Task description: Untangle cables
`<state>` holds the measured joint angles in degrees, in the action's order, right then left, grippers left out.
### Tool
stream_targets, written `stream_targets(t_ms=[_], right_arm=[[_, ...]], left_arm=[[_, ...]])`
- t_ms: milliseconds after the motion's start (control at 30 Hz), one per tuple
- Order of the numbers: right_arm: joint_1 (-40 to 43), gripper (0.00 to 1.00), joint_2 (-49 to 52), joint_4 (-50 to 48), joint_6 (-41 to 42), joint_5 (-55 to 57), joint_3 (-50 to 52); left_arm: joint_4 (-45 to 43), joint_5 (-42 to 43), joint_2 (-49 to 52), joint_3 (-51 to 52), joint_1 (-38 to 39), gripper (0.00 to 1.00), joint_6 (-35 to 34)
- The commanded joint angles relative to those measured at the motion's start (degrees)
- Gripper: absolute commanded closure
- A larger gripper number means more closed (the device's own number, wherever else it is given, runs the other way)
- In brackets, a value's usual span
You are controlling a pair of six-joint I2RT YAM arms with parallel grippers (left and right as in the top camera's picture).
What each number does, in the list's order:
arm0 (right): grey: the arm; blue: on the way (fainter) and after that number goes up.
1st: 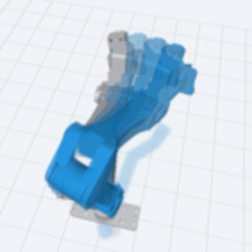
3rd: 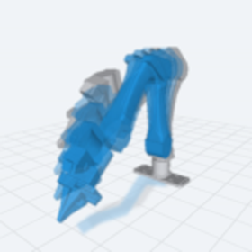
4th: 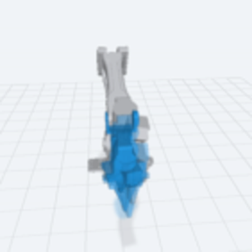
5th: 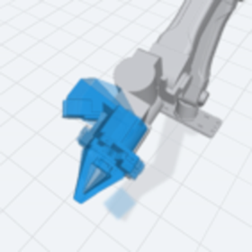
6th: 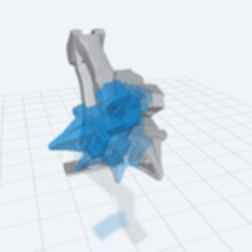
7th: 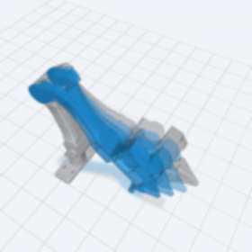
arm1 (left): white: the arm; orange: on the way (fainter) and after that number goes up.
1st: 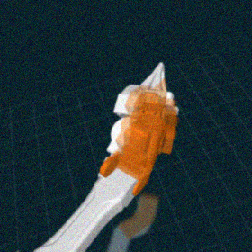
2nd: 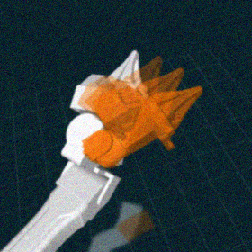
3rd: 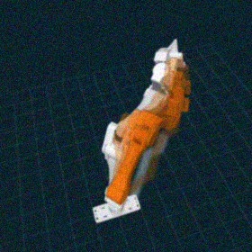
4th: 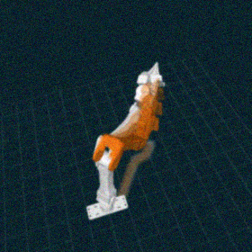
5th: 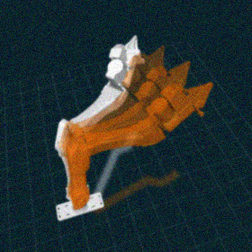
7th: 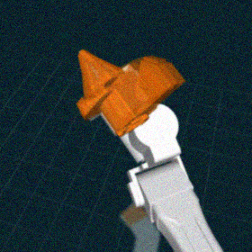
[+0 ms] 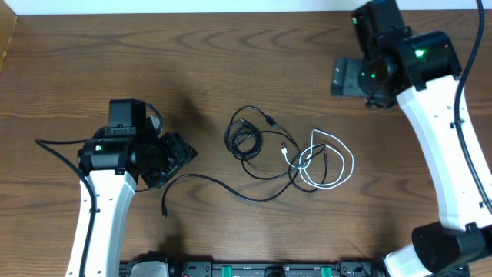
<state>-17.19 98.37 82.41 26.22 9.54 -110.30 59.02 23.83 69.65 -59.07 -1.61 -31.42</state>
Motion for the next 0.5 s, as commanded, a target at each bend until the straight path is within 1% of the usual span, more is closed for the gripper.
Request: stream_targets(t_ms=[0, 100, 133, 200, 233, 333, 400, 467], right_arm=[[2.9, 0.01, 2.1, -0.6, -7.0, -4.4, 8.0], [4.5, 0.01, 2.1, -2.5, -7.0, -5.0, 14.0], [5.3, 0.05, 2.1, -3.5, -7.0, -6.7, 17.1], [6.0, 0.23, 2.1, -4.5, -7.0, -9.5, 20.6], [6.1, 0.28, 2.1, -5.2, -7.0, -11.3, 22.5], [5.9, 0.32, 2.1, -7.9, -9.3, -14.3, 28.3], [5.5, 0.37, 2.1, -10.2, -9.6, -14.3, 32.2], [5.4, 0.44, 2.1, -13.4, -9.6, -14.5, 35.9]], left_arm=[[0.3, -0.5, 0.0, -0.4, 0.1, 0.37, 1.0], [0.3, -0.5, 0.0, -0.4, 0.1, 0.37, 1.0], [0.3, -0.5, 0.0, -0.4, 0.1, 0.37, 1.0], [0.3, -0.5, 0.0, -0.4, 0.1, 0.37, 1.0], [0.3, -0.5, 0.0, -0.4, 0.1, 0.37, 1.0], [0.2, -0.5, 0.0, -0.4, 0.1, 0.37, 1.0], [0.3, -0.5, 0.0, -0.4, 0.1, 0.37, 1.0], [0.3, -0.5, 0.0, -0.4, 0.1, 0.37, 1.0]])
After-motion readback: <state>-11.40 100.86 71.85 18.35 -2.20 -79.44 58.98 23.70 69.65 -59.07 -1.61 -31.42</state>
